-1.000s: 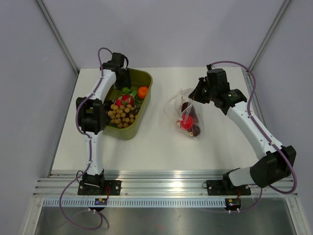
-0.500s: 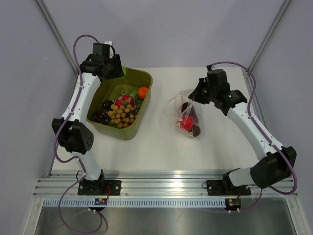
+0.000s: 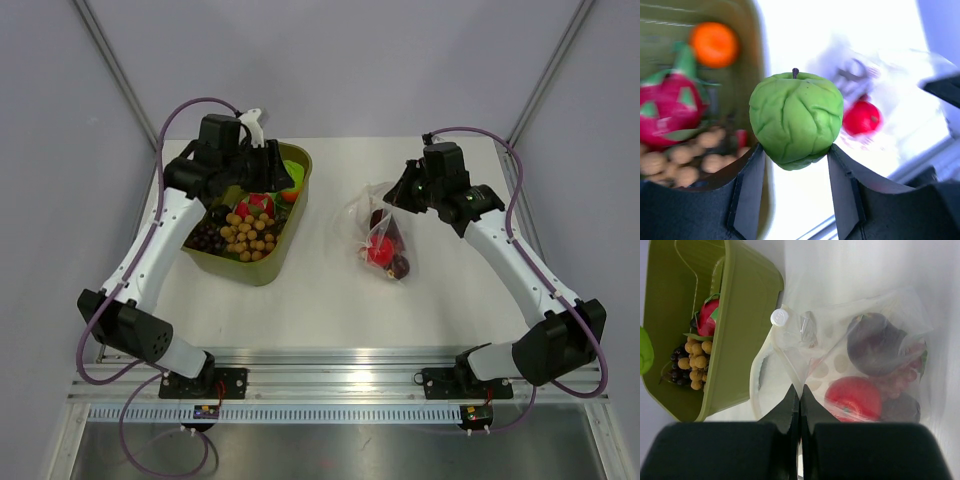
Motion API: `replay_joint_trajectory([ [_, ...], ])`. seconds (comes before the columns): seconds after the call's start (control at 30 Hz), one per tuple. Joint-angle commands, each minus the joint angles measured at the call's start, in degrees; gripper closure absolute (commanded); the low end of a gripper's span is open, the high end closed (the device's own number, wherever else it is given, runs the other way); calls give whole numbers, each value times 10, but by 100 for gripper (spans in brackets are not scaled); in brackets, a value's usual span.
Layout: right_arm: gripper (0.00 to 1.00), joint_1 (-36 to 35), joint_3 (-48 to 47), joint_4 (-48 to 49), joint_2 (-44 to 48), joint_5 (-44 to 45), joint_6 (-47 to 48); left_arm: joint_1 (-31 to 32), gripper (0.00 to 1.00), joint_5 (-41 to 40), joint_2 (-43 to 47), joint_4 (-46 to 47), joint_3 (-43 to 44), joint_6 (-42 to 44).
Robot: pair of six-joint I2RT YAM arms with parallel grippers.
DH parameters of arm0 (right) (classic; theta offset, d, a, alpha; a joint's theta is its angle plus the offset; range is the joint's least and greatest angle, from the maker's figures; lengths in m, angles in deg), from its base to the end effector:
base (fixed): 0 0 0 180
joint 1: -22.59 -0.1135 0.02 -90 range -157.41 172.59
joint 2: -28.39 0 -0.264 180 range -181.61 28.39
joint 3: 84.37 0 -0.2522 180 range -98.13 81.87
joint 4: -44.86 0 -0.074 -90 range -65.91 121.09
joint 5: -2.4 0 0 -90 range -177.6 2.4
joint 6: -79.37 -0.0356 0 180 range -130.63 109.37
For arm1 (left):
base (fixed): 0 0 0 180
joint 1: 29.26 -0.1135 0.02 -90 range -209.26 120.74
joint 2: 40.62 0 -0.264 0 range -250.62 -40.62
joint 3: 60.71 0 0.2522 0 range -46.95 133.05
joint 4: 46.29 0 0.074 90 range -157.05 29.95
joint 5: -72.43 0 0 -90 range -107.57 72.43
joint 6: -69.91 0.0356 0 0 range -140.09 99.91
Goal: Place the food in the zip-top bag and seal the zipper
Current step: Place the fake fruit in the zipper food storage bag.
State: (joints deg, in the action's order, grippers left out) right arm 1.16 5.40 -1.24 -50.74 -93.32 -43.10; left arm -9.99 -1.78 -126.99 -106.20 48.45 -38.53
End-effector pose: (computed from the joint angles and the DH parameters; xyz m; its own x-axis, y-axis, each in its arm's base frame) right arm 0.2848 0.1156 0.3586 -0.6864 0.3044 -0.6604 -0.0842 0.8688 0.4880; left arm 0.3009 -0.1154 0.4093 -0.7057 -0.0757 -0.7045 0.3154 0.8568 -0.4080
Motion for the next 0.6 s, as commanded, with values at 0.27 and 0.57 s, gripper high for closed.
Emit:
replay_joint_trajectory([
  [0.27, 100, -63, -82, 52, -64, -9, -14, 37, 71, 100, 27, 51, -21, -20],
  [0.57, 100, -91, -141, 86, -129, -31, -48, 42, 71, 161, 25, 65, -53, -22],
])
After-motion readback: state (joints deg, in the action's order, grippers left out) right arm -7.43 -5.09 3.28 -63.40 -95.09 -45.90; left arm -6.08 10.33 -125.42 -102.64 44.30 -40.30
